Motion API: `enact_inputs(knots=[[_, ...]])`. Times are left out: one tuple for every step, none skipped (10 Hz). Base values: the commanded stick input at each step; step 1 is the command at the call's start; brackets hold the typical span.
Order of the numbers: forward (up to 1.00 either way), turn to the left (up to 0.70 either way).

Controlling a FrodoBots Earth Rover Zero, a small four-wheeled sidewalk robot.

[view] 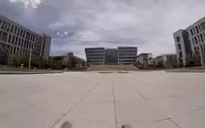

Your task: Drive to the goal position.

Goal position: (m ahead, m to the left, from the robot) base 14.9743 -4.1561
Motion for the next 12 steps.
enact_inputs(knots=[[0.70,-0.30],[0.70,-0.28],[0.70,-0.20],[0.70,-0.08],[0.70,0.00],[0.70,0.00],[0.70,0.00],[0.70,0.00],[0.70,0.00],[0.70,0.00],[0.70,0.00],[0.70,0.00]])
